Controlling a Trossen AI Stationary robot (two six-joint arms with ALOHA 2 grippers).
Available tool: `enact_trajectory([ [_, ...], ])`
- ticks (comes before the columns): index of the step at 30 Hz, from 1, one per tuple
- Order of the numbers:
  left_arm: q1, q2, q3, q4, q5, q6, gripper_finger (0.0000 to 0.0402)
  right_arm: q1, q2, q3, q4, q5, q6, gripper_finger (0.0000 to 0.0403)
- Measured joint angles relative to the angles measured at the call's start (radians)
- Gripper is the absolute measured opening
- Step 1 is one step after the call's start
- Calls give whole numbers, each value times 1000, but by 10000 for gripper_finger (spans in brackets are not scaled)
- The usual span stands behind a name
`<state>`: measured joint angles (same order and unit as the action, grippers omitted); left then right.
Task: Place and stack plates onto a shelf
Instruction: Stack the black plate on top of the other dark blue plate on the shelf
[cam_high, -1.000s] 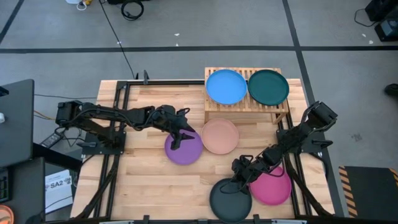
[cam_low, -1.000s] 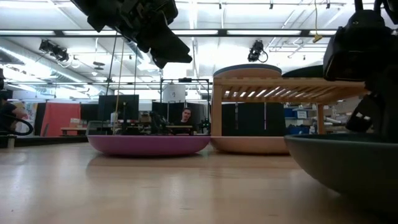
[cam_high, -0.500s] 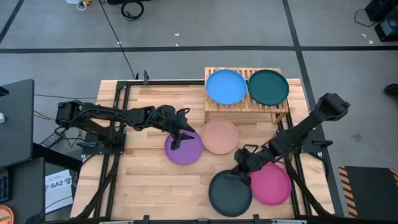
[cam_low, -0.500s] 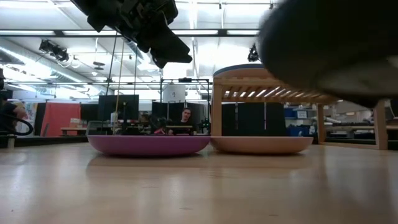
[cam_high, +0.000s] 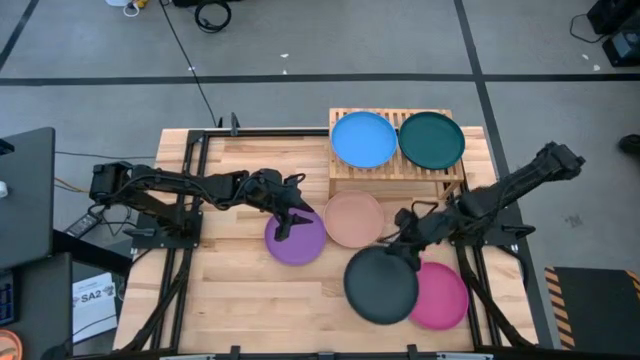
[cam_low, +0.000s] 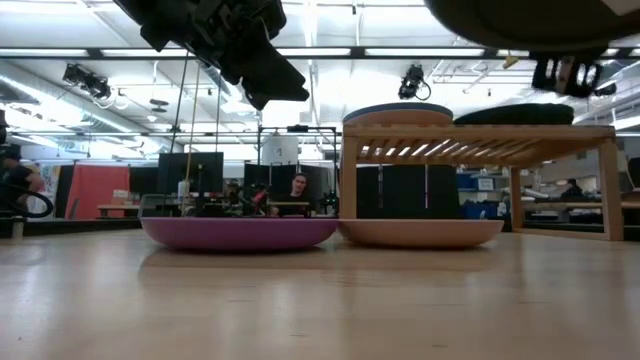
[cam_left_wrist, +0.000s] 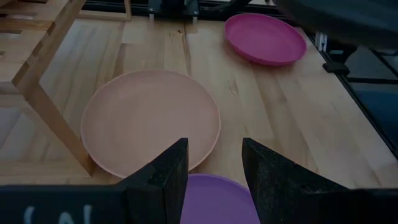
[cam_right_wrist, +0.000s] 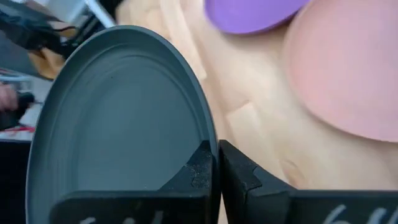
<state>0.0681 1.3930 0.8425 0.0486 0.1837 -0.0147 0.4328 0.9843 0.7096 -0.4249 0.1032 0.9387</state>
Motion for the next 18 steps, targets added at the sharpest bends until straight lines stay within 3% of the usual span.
enact_trajectory([
  [4, 0, 0, 0, 0, 0, 0, 157, -40, -11, 223, -373, 14, -79, 18],
  [9, 0, 0, 0, 0, 0, 1, 157, -100, 19, 522, -733, 115, -176, 18],
  [18, 0, 0, 0, 0, 0, 1, 157, -267, 50, 863, -1039, 423, -319, 18],
])
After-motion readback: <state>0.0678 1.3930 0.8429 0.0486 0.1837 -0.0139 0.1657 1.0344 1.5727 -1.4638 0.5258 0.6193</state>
